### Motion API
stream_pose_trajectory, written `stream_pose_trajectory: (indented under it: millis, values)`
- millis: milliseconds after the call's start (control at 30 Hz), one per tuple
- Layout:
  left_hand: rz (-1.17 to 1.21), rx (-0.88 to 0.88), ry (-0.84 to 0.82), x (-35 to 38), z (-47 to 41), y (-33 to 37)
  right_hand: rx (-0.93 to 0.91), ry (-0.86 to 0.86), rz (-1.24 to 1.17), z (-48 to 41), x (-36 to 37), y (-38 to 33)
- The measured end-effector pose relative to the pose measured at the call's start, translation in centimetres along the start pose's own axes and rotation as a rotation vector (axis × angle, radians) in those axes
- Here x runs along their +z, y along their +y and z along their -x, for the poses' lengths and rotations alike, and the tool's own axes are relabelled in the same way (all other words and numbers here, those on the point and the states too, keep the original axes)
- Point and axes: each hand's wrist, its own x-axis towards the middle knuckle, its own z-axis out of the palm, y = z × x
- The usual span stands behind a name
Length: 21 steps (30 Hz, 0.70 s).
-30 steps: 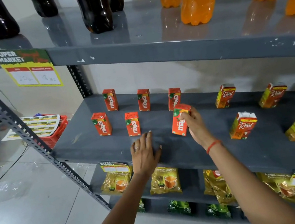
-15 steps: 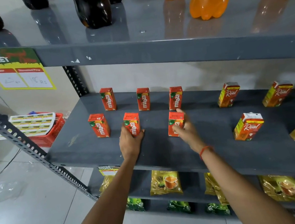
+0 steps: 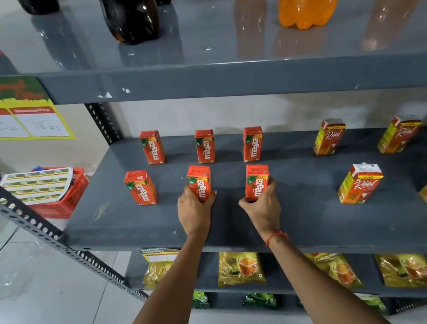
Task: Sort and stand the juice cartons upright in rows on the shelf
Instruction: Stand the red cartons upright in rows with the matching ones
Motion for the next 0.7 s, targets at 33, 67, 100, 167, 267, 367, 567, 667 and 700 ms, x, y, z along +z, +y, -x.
stream_pose_trajectory:
  millis: [33, 67, 100, 167, 267, 367, 567, 667, 700]
  values:
    - [-0.004, -0.002, 0.003, 0.0, 0.0, 0.0, 0.011, 0.007, 0.003, 0.0, 0.1, -0.1]
    - [-0.007, 0.000, 0.006, 0.0, 0.0, 0.0, 0.016, 0.015, 0.004, 0.0, 0.2, -0.2]
    - [-0.011, 0.003, 0.005, 0.0, -0.1, 0.0, 0.012, 0.025, 0.005, 0.0, 0.3, -0.2]
    - [-0.020, 0.013, 0.004, 0.0, -0.2, 0.0, -0.025, 0.055, 0.025, -0.1, 0.4, 0.0]
    - [-0.031, 0.017, 0.001, 0.0, -0.3, 0.0, -0.054, 0.064, 0.058, -0.4, 0.4, 0.3]
    - [-0.050, 0.023, 0.001, 0.1, -0.4, -0.1, -0.035, 0.071, 0.050, -0.5, 0.5, 0.4]
    - [-0.102, 0.034, -0.015, 0.4, -0.6, 0.0, -0.015, 0.075, 0.032, -0.5, 0.5, 0.8]
    - [-0.110, 0.023, -0.011, 0.5, -0.7, 0.0, -0.010, 0.075, 0.015, -0.5, 0.6, 0.8]
    - [-0.113, 0.024, -0.010, 0.5, -0.7, 0.0, -0.009, 0.076, 0.015, -0.5, 0.6, 0.8]
